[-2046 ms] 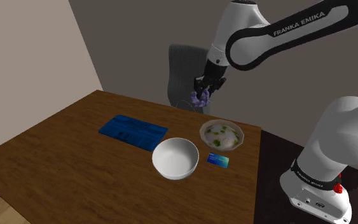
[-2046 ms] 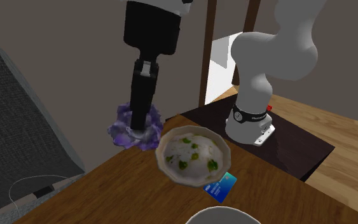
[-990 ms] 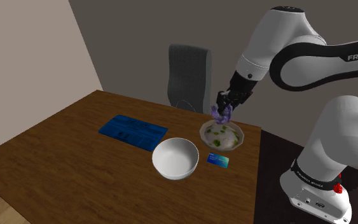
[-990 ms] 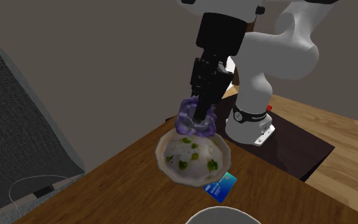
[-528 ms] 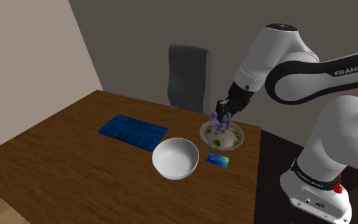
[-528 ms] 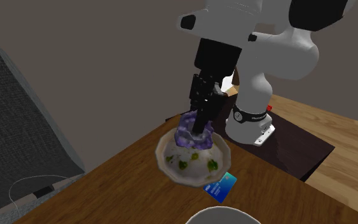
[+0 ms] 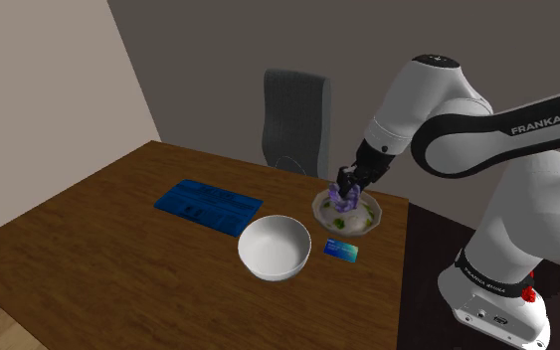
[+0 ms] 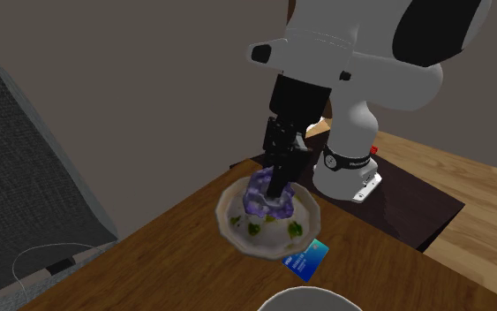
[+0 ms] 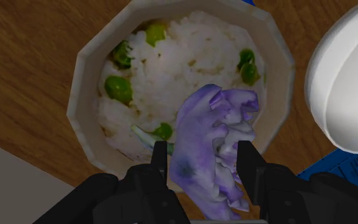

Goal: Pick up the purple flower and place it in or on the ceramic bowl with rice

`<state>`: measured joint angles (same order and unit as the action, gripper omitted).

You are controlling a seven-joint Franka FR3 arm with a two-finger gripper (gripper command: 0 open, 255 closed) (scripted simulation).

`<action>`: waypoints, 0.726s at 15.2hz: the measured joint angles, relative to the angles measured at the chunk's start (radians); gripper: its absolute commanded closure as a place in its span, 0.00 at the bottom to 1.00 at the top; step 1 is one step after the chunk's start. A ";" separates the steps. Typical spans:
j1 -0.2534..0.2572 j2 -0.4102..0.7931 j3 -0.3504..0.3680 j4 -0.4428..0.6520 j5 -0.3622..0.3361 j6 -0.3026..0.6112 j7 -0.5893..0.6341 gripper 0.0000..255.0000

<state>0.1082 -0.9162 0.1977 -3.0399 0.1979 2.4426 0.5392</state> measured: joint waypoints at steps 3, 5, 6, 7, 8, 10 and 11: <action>0.000 0.001 0.000 -0.001 0.000 0.002 0.000 1.00; 0.000 0.001 0.000 -0.001 0.000 0.002 0.000 0.00; 0.000 0.001 0.000 -0.001 0.000 0.002 0.000 0.00; 0.000 0.001 0.000 -0.001 0.000 0.002 0.000 0.00; 0.000 0.001 0.000 -0.001 0.000 0.002 0.000 0.00; 0.000 0.001 0.000 -0.001 0.000 0.002 0.000 0.00; 0.000 -0.017 0.000 0.009 -0.002 -0.023 0.003 0.00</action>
<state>0.1085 -0.9327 0.1974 -3.0307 0.1959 2.4195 0.5423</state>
